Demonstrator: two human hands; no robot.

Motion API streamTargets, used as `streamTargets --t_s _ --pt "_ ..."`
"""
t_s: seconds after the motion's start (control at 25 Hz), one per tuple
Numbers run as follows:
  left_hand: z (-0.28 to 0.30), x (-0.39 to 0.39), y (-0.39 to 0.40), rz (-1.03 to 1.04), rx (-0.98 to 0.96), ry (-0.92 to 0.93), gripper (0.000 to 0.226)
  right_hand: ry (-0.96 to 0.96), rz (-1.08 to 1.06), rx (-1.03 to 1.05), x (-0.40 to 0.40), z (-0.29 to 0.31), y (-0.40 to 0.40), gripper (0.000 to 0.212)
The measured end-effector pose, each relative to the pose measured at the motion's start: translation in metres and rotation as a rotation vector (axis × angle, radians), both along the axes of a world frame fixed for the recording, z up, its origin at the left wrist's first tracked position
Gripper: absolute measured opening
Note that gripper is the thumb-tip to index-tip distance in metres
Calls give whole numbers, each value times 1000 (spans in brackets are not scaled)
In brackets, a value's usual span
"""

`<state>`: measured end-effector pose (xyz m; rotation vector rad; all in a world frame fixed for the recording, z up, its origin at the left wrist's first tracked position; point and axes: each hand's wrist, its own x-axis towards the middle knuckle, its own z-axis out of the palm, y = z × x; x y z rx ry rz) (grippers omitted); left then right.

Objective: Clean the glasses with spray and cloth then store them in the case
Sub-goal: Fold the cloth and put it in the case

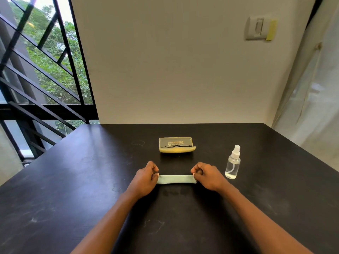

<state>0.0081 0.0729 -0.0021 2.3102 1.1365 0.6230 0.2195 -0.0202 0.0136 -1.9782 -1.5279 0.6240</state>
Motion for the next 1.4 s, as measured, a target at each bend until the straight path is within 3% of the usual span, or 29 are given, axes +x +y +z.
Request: streamTargets --t_s 0.4,0.6,0.76,0.92,1.12,1.4 --pt "-3 6 9 86 -85 49 17 -150 -15 -117 -1 -2 9 9" --pt "-2 1 16 175 -130 6 12 -158 -81 -50 -4 -3 7 13" --pt "-3 7 15 214 -184 172 31 -383 -29 89 -21 -4 -1 32" --pt "-5 22 16 328 -275 263 41 -633 207 21 -47 -4 -6 51" --pt "2 30 11 357 -356 118 22 -794 263 -45 -55 -5 -12 56" --pt "11 29 8 478 -745 -373 18 -783 181 -73 -28 -4 -26 57"
